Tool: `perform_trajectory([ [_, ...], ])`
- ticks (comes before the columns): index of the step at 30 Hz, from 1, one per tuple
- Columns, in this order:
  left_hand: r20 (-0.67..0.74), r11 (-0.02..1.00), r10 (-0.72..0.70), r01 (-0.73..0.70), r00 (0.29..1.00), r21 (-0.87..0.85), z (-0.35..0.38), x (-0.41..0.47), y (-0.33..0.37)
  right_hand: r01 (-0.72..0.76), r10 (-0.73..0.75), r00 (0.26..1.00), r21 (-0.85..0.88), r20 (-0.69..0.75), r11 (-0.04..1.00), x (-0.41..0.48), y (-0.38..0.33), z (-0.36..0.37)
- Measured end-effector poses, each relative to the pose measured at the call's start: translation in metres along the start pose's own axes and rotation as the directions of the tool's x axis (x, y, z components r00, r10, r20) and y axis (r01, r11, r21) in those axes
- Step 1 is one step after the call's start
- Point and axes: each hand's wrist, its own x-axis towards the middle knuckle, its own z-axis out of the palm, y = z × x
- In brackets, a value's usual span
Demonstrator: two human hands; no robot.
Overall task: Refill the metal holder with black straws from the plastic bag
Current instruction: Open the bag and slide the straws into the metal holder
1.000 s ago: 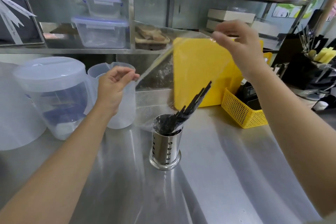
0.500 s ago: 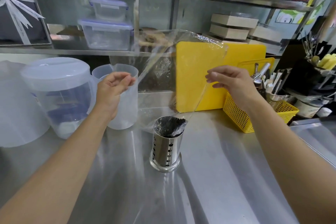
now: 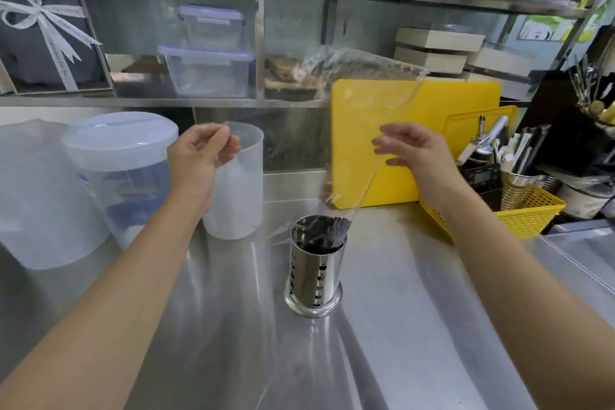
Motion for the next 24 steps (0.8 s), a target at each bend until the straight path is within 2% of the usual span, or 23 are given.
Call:
perform_trajectory([
  [3,-0.065,0.995,-0.071,0.066,0.995,-0.070,-0.006,0.000,0.000,-0.036,0.037,0.999,-0.030,0.017,0.999,-0.009,0.013,0.005],
  [6,-0.069,0.991,-0.076,0.068,0.995,-0.115,-0.010,0.001,0.010,0.013,-0.013,1.000,-0.019,-0.024,1.000,-0.011,0.008,0.004],
  [8,-0.053,0.989,-0.050,0.042,0.997,-0.145,-0.008,0.000,0.018,0.049,-0.048,0.998,-0.010,0.029,0.999,-0.011,-0.003,0.002],
  [10,-0.046,0.986,-0.031,0.023,0.998,-0.166,-0.002,-0.004,0.026,0.021,-0.020,0.991,-0.004,0.135,1.000,-0.011,-0.011,0.001],
  [12,-0.053,0.983,-0.036,0.026,0.998,-0.179,0.003,-0.006,0.032,0.013,-0.005,0.988,-0.050,0.157,0.999,-0.013,-0.013,0.002],
  [14,-0.044,0.981,-0.046,0.037,0.998,-0.191,0.007,-0.007,0.037,0.040,-0.036,0.997,-0.071,0.062,0.997,-0.016,-0.013,0.003],
  [17,0.027,0.984,-0.024,0.028,0.999,-0.175,0.014,-0.013,0.044,0.067,-0.066,0.994,0.006,-0.088,0.998,-0.019,-0.011,-0.007],
  [24,0.103,0.994,-0.004,0.015,0.995,-0.109,0.049,-0.034,0.059,0.163,-0.137,0.960,0.091,-0.245,0.982,-0.034,-0.027,-0.052],
])
